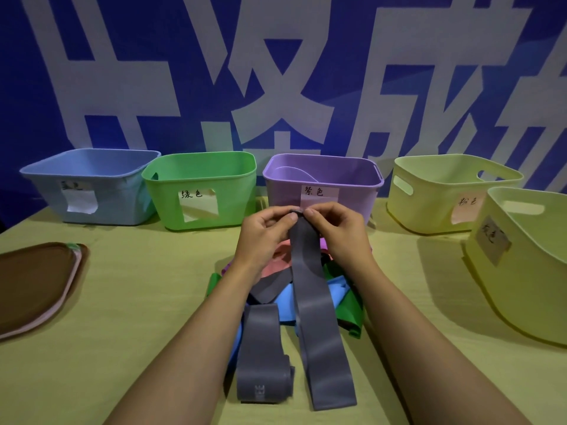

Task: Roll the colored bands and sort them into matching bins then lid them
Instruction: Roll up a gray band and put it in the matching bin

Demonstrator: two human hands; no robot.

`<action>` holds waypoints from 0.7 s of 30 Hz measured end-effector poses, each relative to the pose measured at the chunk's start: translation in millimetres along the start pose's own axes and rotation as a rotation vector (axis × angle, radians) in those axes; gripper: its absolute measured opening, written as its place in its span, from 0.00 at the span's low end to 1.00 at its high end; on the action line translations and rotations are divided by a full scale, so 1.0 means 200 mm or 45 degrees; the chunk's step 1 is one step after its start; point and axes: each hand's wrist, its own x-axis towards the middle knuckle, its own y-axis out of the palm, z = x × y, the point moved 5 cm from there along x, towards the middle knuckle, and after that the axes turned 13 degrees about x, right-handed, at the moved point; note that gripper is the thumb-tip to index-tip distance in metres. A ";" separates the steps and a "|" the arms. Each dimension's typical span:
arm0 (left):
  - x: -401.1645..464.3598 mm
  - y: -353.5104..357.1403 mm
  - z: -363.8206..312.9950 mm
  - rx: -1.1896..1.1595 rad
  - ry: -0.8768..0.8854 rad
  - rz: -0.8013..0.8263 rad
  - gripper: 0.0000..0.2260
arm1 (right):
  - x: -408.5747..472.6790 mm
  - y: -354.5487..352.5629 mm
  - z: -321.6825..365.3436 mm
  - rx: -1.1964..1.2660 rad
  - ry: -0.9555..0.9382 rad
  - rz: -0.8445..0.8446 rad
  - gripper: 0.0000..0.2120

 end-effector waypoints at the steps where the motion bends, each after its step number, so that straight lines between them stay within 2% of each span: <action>1: 0.00 0.00 0.00 0.001 -0.010 0.002 0.05 | 0.00 0.00 0.00 0.011 0.001 0.005 0.02; 3: -0.01 0.01 0.00 0.004 -0.043 -0.009 0.03 | -0.01 0.00 0.00 0.040 -0.002 0.017 0.03; 13: -0.02 0.01 0.00 0.050 -0.094 -0.040 0.13 | -0.02 -0.01 0.03 0.069 0.011 0.037 0.06; 21: -0.02 0.03 0.00 0.032 -0.136 -0.012 0.14 | -0.03 -0.01 0.03 0.106 0.046 0.070 0.08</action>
